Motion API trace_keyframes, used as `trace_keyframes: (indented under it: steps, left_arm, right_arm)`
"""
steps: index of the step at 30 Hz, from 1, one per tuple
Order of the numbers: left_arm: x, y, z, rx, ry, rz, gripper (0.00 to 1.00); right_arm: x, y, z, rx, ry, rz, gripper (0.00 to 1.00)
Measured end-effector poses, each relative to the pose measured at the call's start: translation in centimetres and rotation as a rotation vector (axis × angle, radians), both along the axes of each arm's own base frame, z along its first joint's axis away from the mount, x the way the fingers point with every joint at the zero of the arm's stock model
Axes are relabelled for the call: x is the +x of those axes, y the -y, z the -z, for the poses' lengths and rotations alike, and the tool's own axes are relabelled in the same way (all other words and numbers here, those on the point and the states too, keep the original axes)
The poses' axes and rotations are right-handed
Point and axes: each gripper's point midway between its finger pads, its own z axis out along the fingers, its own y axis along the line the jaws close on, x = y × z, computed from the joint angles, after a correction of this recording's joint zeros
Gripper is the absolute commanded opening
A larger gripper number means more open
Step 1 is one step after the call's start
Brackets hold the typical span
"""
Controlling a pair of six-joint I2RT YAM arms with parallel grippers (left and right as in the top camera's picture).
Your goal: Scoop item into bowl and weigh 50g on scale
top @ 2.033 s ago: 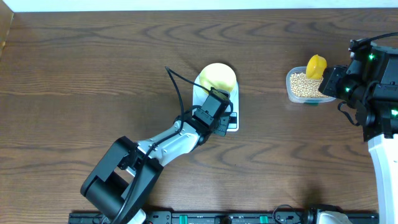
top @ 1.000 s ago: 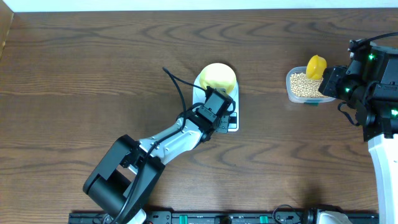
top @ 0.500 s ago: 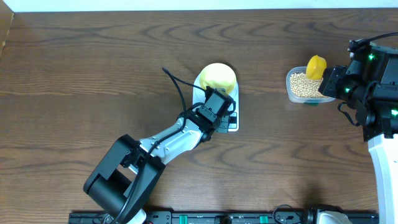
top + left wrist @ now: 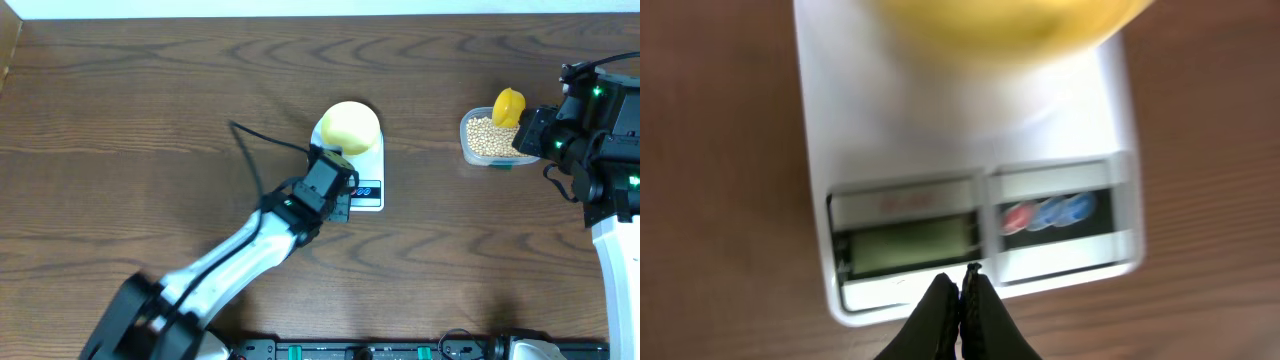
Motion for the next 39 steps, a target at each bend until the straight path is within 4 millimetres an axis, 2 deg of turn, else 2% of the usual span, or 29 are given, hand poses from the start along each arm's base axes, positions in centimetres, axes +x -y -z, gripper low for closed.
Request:
trace_keyframes:
  steps: [2,4,6,9,13,16,22,29,39]
  left_arm:
    - [-0.2,1.0,-3.1,-0.079,0.055,0.051,0.07]
    - [-0.6,1.6,-3.7,-0.109,0.058,0.087,0.07]
    - [-1.0,2.1,-2.9,-0.108,0.030,0.117,0.07]
    - [-1.6,2.9,0.1,-0.063,-0.030,0.168,0.07]
    - [-1.8,2.9,4.0,0.008,-0.099,0.177,0.07]
    - [-1.2,3.2,5.4,0.029,-0.085,0.189,0.07]
    - [0.3,3.4,5.5,0.049,-0.017,0.187,0.07]
    - [1.8,3.5,4.6,0.066,0.067,0.188,0.07]
    - [2.1,3.7,4.7,0.065,0.081,0.190,0.06]
  right_arm:
    - [0.0,0.0,0.0,0.000,0.000,0.000,0.01]
    - [0.0,0.0,0.0,0.000,0.001,0.000,0.01]
    - [0.1,0.0,-0.1,0.000,0.004,0.000,0.01]
    - [0.1,0.0,-0.1,-0.001,0.004,0.000,0.01]
    - [0.1,0.0,-0.1,-0.003,0.005,-0.003,0.01]
    - [0.1,0.0,-0.1,-0.006,0.005,-0.005,0.01]
    - [0.1,0.0,-0.1,-0.006,0.005,-0.005,0.01]
    - [0.1,0.0,-0.1,-0.006,0.005,-0.005,0.01]
    - [0.1,0.0,-0.1,-0.006,0.005,-0.005,0.01]
